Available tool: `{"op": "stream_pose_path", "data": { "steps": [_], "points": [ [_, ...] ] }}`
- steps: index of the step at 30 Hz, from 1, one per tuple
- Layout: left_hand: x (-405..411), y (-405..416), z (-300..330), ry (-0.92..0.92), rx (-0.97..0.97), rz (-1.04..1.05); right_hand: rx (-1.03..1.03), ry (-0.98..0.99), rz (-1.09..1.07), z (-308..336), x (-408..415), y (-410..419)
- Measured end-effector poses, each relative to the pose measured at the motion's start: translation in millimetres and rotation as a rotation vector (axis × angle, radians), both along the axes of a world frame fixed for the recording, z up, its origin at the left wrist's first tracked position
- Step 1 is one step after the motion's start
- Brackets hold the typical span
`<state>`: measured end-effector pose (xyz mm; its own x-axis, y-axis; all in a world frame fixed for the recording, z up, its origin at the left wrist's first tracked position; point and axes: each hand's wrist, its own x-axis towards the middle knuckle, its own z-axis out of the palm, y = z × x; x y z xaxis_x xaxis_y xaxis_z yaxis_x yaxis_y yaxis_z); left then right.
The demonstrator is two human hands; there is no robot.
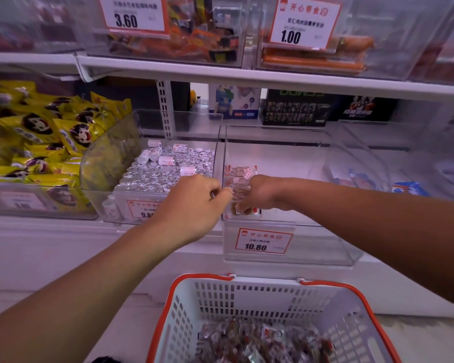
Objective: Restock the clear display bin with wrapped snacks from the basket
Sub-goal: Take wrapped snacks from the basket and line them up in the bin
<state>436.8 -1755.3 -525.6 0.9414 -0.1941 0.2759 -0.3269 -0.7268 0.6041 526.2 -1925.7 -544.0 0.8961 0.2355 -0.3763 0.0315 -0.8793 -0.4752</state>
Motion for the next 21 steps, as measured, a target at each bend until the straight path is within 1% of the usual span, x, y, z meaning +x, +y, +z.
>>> {"op": "stream_pose_path", "data": {
  "steps": [3,7,9,10,11,12,13,14,15,16,17,18,19,20,21],
  "points": [
    [-1.2,-0.1,1.0,0.029,-0.009,0.000,-0.046,0.043,0.006,5.1,1.6,0.8],
    [-4.6,0.7,1.7,0.047,-0.018,0.011,0.026,0.070,-0.050,16.3,-2.5,-3.9],
    [-6.3,2.1,0.3,0.051,-0.012,0.025,0.009,0.011,-0.077,26.1,-8.3,-5.2],
    [-7.2,4.0,1.0,0.049,-0.014,0.038,-0.004,-0.066,-0.083,31.6,-13.5,-5.3],
    [-7.4,8.2,2.1,0.074,-0.037,0.038,-0.010,-0.199,-0.087,36.5,-19.0,-6.2],
    [-7.4,14.3,3.8,0.147,-0.071,0.018,0.007,-0.401,-0.095,40.1,-26.1,-8.3],
    [-8.0,21.8,4.6,0.272,-0.088,-0.025,0.063,-0.669,-0.096,43.5,-38.4,-11.3],
    [-9.2,29.5,4.2,0.436,-0.061,-0.078,0.174,-0.963,-0.066,45.8,-55.3,-15.3],
    [-11.0,36.5,0.5,0.610,0.023,-0.115,0.298,-1.205,0.014,43.4,-74.9,-20.5],
    [-13.6,40.9,-6.8,0.762,0.157,-0.127,0.392,-1.336,0.139,33.3,-95.3,-26.2],
    [-16.3,42.0,-17.8,0.870,0.317,-0.129,0.439,-1.363,0.276,14.0,-116.6,-31.0],
    [-19.3,38.7,-34.6,0.935,0.466,-0.133,0.421,-1.306,0.400,-13.7,-136.6,-33.9],
    [-23.9,31.1,-56.7,0.958,0.575,-0.139,0.346,-1.185,0.514,-46.2,-154.7,-35.3],
    [-30.6,21.3,-81.3,0.942,0.646,-0.151,0.223,-0.988,0.606,-81.0,-170.3,-34.5],
    [-40.9,11.2,-107.1,0.911,0.717,-0.177,0.067,-0.697,0.640,-115.9,-183.9,-34.8]
  ]
}}
